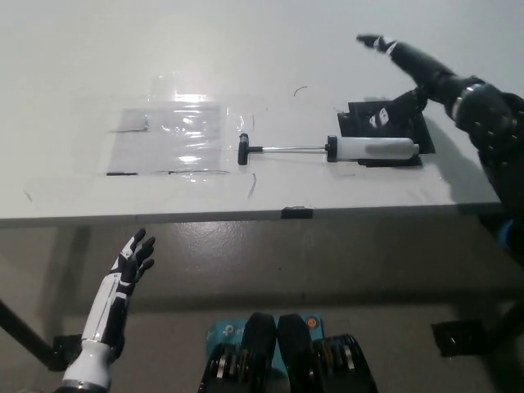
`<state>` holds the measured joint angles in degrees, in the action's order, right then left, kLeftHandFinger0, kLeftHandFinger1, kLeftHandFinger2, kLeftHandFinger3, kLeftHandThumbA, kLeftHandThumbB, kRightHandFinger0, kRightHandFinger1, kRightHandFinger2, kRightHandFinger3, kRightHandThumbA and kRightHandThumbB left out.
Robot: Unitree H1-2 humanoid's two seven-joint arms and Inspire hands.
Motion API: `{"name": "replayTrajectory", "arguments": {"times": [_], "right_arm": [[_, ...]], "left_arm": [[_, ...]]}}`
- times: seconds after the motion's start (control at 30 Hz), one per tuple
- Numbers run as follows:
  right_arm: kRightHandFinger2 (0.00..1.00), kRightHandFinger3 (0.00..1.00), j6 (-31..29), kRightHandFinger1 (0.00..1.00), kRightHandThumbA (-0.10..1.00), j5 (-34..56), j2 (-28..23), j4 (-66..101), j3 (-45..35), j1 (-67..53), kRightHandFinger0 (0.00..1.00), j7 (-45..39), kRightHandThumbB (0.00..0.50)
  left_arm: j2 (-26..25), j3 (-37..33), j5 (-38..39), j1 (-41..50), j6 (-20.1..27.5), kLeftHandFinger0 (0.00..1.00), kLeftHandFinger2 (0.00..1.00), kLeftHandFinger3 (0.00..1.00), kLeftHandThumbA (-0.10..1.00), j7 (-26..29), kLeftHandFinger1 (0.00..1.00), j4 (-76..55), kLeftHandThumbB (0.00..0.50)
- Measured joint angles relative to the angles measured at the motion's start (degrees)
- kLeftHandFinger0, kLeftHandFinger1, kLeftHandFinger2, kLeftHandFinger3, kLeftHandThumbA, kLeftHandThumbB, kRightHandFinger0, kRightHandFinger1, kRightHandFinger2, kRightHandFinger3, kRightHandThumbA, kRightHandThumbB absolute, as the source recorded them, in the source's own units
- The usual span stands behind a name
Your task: The robot uses right hand to pick up a small white air pumper and uses its left hand to compress it, and then puts it on the desk
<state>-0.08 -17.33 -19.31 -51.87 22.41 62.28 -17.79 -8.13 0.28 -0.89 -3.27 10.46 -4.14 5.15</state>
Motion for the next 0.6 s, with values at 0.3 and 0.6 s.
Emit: {"name": "replayTrajectory", "arguments": {"times": [0.3, 0.6], "right_arm": [[1.0, 1.0, -3.8, 1.0, 1.0, -1.24, 5.13, -17.45, 1.64, 5.41, 1.0, -0.68, 0.298], [1.0, 1.0, -4.6, 1.0, 1.0, -2.94, 6.54, -21.79, 2.3, 5.4, 1.0, -0.55, 0.344]], "left_arm": [[-0.04, 0.25, 0.19, -0.72, 0.08, 1.0, 1.0, 1.0, 1.0, 0.0, 1.0, -0.01, 0.155], [-0.06, 0.25, 0.31, -0.31, 0.08, 1.0, 1.0, 1.0, 1.0, -0.07, 1.0, -0.01, 0.144]]}}
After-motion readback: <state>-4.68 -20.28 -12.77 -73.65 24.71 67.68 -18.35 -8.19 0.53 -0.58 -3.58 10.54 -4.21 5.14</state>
